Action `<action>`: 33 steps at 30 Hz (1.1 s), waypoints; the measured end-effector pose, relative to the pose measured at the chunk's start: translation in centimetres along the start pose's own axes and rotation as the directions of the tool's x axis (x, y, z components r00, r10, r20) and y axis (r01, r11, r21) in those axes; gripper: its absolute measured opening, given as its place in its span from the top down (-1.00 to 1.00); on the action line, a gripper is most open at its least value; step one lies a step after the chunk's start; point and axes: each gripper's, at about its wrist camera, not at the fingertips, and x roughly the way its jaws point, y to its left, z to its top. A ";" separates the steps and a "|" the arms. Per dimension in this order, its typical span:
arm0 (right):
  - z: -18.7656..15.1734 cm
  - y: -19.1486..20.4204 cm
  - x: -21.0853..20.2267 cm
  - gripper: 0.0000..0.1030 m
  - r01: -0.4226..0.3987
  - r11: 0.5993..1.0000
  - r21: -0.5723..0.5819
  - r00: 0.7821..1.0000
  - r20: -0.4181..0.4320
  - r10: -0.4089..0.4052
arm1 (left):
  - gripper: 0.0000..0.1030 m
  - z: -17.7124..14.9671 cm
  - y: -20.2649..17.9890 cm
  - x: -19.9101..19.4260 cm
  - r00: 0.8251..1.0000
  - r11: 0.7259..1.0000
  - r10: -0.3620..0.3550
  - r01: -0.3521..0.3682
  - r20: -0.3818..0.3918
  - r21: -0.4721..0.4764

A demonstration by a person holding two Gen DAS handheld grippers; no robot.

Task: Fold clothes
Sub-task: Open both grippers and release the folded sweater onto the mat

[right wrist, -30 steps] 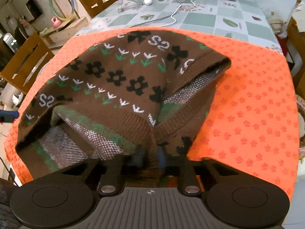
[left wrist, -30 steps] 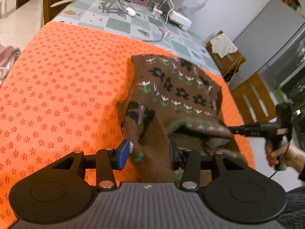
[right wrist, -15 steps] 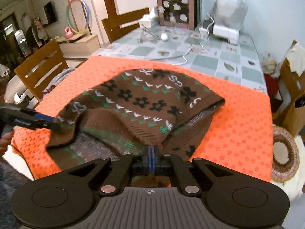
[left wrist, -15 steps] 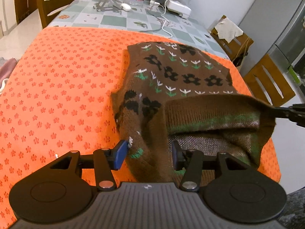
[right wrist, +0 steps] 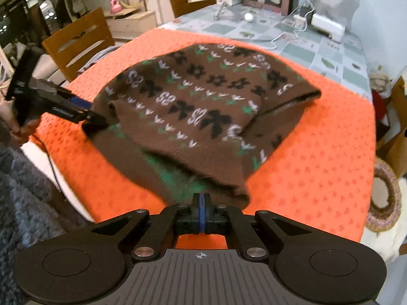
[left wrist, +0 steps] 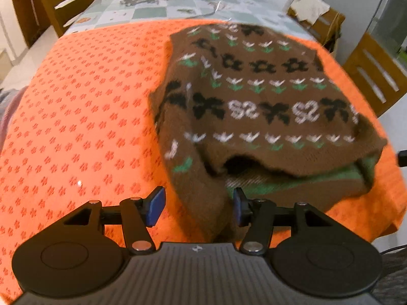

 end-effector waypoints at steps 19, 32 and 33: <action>-2.2 -4.6 5.5 -0.09 -0.002 0.940 0.342 1.000 0.029 -0.008 | 0.81 0.2 1.2 -1.3 0.999 1.000 -0.012 0.013 0.053 -0.011; -4.0 -2.1 -1.6 0.92 0.006 0.822 0.570 0.957 0.236 -0.171 | 0.82 0.8 3.0 -3.7 0.995 0.998 -0.051 0.053 0.081 -0.016; -4.1 -1.3 -2.8 0.92 0.035 0.812 0.583 0.946 0.242 -0.214 | 0.82 0.8 3.1 -3.8 0.995 0.998 -0.054 0.056 0.081 -0.015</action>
